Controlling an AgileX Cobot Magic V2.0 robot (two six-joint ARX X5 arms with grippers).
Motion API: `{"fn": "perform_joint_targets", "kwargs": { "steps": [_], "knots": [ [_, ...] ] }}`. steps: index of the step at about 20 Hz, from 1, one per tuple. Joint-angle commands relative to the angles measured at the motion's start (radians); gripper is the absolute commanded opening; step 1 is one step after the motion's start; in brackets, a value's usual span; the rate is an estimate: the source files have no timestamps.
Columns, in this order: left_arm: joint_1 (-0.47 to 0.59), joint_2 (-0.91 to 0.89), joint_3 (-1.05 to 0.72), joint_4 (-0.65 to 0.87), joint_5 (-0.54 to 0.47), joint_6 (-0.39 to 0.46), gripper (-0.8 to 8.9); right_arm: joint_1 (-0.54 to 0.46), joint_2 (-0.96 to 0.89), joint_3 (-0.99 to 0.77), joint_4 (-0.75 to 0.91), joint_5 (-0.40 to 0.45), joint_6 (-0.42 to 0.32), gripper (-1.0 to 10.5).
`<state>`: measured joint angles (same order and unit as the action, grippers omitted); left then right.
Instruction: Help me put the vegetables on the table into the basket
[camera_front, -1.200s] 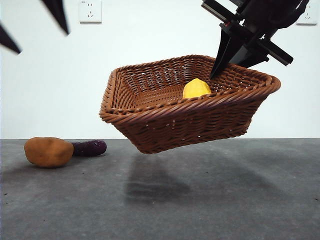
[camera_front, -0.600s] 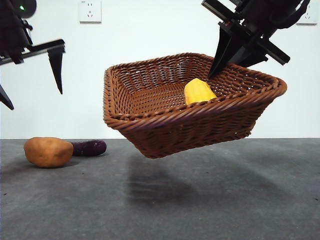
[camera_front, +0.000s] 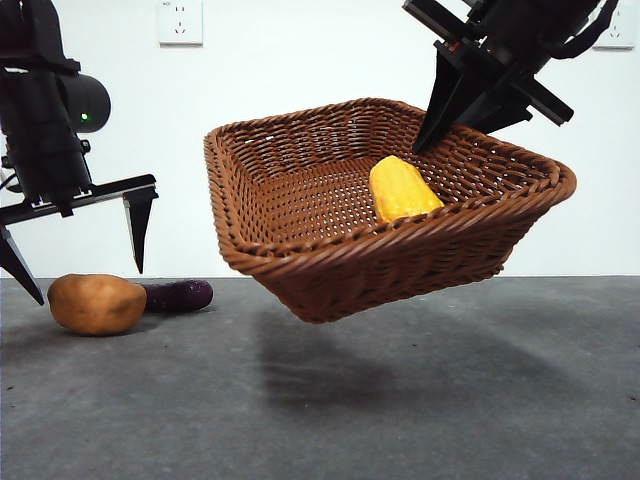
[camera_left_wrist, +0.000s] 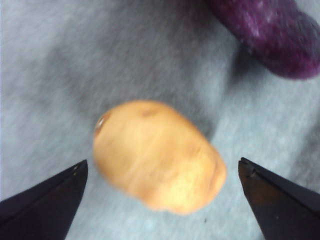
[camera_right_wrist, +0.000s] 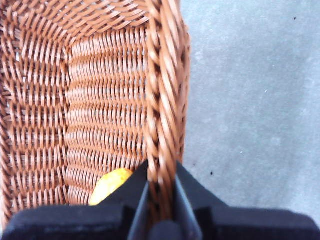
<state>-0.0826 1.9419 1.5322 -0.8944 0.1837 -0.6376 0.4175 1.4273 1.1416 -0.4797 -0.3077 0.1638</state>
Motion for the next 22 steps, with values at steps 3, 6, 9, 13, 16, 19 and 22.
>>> {"fn": "perform_joint_targets", "kwargs": {
  "steps": [3, 6, 9, 13, 16, 19, 22],
  "knots": [
    [-0.004, 0.039, 0.0, 0.025, -0.005, -0.034, 5.03, 0.0, 0.0, 0.0, 0.013, -0.01, -0.014, -0.1],
    [-0.004, 0.04, 0.0, 0.038, -0.036, -0.035, 4.86, 0.0, 0.0, 0.0, 0.016, -0.007, -0.018, -0.1],
    [-0.004, 0.041, 0.0, 0.051, -0.034, -0.035, 4.02, 0.0, 0.0, 0.0, 0.016, -0.007, -0.019, -0.1],
    [-0.016, 0.053, 0.0, 0.044, -0.027, -0.031, 4.02, 0.0, 0.0, 0.0, 0.016, -0.007, -0.018, -0.1],
    [-0.036, 0.073, 0.0, 0.032, -0.027, -0.014, 3.46, 0.0, 0.0, 0.0, 0.013, -0.007, -0.018, -0.1],
    [-0.049, 0.078, 0.0, 0.045, -0.027, 0.014, 0.28, 0.0, 0.0, 0.0, 0.012, -0.006, -0.018, -0.1],
    [-0.049, 0.078, 0.0, 0.034, -0.027, 0.069, -0.08, 0.0, 0.0, 0.0, 0.008, -0.006, -0.018, -0.1]
  ]
}}
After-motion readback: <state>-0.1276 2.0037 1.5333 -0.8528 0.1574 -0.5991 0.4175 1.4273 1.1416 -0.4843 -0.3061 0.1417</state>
